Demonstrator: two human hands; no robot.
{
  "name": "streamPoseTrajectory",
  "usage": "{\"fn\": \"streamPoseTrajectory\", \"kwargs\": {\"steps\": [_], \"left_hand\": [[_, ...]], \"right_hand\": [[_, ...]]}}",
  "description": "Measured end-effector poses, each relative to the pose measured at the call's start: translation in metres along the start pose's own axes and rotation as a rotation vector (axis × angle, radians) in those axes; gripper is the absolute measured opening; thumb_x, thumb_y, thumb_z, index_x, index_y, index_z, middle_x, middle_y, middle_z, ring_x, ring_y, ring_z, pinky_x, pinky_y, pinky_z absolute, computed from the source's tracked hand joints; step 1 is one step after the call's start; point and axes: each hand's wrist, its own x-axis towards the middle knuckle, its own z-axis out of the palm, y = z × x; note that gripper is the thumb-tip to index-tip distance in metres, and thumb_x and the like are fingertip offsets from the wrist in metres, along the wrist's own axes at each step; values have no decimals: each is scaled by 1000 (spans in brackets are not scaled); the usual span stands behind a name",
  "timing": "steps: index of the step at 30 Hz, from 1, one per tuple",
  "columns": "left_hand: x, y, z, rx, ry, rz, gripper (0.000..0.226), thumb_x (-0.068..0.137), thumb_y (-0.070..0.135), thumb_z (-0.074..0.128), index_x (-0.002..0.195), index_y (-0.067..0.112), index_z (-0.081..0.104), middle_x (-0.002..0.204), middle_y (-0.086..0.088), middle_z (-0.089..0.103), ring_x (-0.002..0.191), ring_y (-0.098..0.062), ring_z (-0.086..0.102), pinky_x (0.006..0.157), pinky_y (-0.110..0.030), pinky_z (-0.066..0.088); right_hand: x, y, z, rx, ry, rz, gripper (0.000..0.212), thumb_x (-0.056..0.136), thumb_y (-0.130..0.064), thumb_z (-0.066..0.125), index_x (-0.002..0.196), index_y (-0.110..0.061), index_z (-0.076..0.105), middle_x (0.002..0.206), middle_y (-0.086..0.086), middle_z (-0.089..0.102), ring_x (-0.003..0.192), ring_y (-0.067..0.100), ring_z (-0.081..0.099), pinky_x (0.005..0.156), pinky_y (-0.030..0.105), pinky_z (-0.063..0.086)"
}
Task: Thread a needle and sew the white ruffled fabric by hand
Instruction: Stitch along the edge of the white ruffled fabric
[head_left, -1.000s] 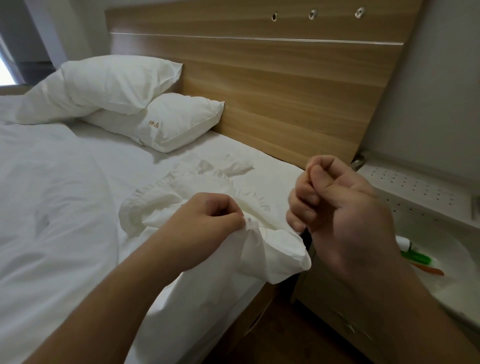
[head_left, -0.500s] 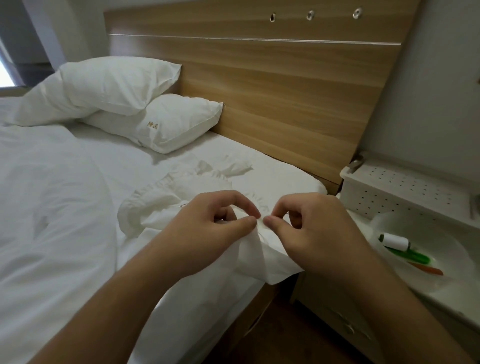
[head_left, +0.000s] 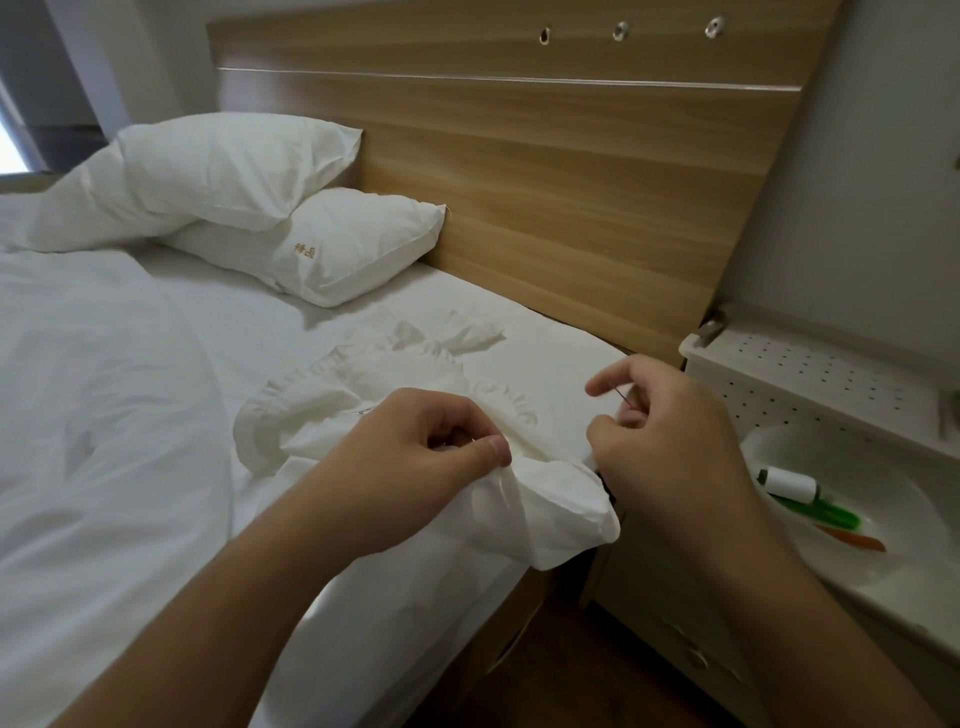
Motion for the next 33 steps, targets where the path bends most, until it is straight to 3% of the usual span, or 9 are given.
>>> {"fn": "streamPoseTrajectory", "kwargs": {"steps": [3, 7, 10, 14, 20, 23, 26, 30, 33], "left_hand": [[1, 2, 0, 18, 0, 16, 14, 97, 36, 71, 90, 31, 82, 83, 6, 77, 81, -16, 72, 78, -40, 59], [0, 2, 1, 1, -18, 45, 15, 99, 36, 71, 90, 30, 82, 81, 0, 76, 80, -26, 72, 75, -51, 58], [0, 2, 0, -8, -17, 42, 16, 99, 36, 72, 89, 29, 82, 80, -3, 76, 81, -31, 72, 76, -56, 58], [-1, 4, -1, 0, -22, 15, 15, 98, 34, 72, 88, 29, 82, 81, -2, 77, 81, -30, 73, 76, -54, 59], [-1, 4, -1, 3, -14, -26, 16, 97, 34, 71, 86, 29, 82, 82, 1, 77, 82, -24, 73, 82, -49, 60], [0, 4, -2, 6, -9, -23, 16, 97, 35, 71, 85, 30, 82, 81, 3, 77, 81, -21, 73, 80, -46, 61], [0, 4, -1, 7, -15, -3, 16, 97, 34, 71, 86, 29, 82, 81, 0, 77, 81, -25, 73, 77, -48, 60], [1, 2, -1, -8, -21, 19, 16, 99, 35, 72, 87, 29, 82, 78, -4, 75, 80, -34, 71, 70, -44, 54], [0, 2, -1, 11, -18, 8, 17, 97, 38, 71, 87, 30, 82, 78, -1, 75, 79, -29, 71, 70, -39, 54]], "right_hand": [[-1, -6, -6, 278, -148, -114, 30, 90, 0, 66, 102, -28, 71, 59, 0, 49, 50, 5, 45, 48, 16, 41], [-4, -8, 5, 264, -357, -218, 7, 92, -22, 77, 97, -27, 75, 53, -9, 44, 48, 5, 41, 48, 17, 35], [-6, -5, 11, 222, -342, -256, 9, 91, -31, 77, 85, -26, 74, 51, -10, 45, 47, 6, 40, 45, 18, 32], [-6, -4, 10, 154, -296, -271, 14, 92, -24, 76, 80, -26, 70, 55, -11, 54, 50, 5, 48, 47, 15, 37], [2, 9, 13, -40, 40, -91, 17, 92, -18, 73, 80, -27, 64, 60, -11, 57, 56, 7, 58, 49, 15, 44], [2, 8, 9, 8, -31, -97, 19, 93, -14, 70, 98, -31, 64, 61, -9, 55, 56, 8, 56, 50, 16, 45], [-1, 0, 3, 230, -269, -200, 35, 93, -8, 69, 116, -33, 65, 56, -9, 47, 50, 5, 45, 49, 16, 39], [-4, -3, 10, 159, -341, -346, 3, 94, -26, 74, 92, -28, 74, 55, -8, 51, 51, 7, 46, 49, 18, 36], [-5, 0, 12, 135, -282, -347, 12, 94, -23, 74, 83, -27, 71, 59, -10, 57, 54, 7, 51, 50, 15, 39]]}}
